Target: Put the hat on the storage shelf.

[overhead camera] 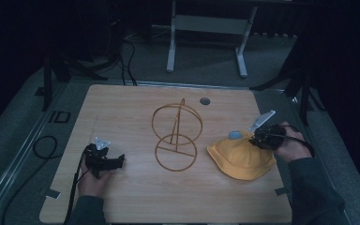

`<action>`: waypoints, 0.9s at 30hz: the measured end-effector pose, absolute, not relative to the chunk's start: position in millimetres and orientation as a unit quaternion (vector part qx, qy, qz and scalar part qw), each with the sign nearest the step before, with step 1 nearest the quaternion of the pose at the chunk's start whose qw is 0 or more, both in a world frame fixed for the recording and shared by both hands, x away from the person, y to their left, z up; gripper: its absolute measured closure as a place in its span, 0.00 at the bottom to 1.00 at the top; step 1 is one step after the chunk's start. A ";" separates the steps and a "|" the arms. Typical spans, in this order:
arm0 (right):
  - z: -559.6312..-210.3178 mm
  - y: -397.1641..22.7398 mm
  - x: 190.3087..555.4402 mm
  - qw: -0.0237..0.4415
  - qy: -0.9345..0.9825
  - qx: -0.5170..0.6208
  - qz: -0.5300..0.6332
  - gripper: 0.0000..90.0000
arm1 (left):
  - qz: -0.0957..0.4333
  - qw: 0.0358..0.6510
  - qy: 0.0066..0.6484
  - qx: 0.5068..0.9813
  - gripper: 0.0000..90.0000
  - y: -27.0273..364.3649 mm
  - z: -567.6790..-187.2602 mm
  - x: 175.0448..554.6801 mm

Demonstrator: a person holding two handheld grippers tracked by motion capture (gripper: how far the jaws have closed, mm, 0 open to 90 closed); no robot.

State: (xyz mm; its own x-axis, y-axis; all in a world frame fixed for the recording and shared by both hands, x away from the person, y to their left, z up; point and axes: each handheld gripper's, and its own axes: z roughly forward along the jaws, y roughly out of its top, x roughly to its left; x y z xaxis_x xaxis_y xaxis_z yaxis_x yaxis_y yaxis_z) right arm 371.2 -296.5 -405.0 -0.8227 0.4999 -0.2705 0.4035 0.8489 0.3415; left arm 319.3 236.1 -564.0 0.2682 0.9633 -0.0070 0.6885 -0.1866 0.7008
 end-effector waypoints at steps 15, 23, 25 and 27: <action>-377.6 -291.4 368.0 0.186 0.945 0.221 0.151 0.94 | 0.226 0.304 0.561 0.736 0.09 236.0 -564.1 319.3; -358.4 -288.9 367.1 0.195 0.943 0.211 0.166 0.94 | 0.226 0.304 0.561 0.736 0.09 236.0 -564.1 319.3; -354.8 -288.6 366.9 0.196 0.943 0.210 0.168 0.94 | 0.226 0.304 0.561 0.736 0.09 236.1 -564.0 319.3; -349.5 -289.2 367.6 0.197 0.942 0.206 0.174 0.94 | 0.226 0.304 0.561 0.736 0.09 236.0 -564.0 319.3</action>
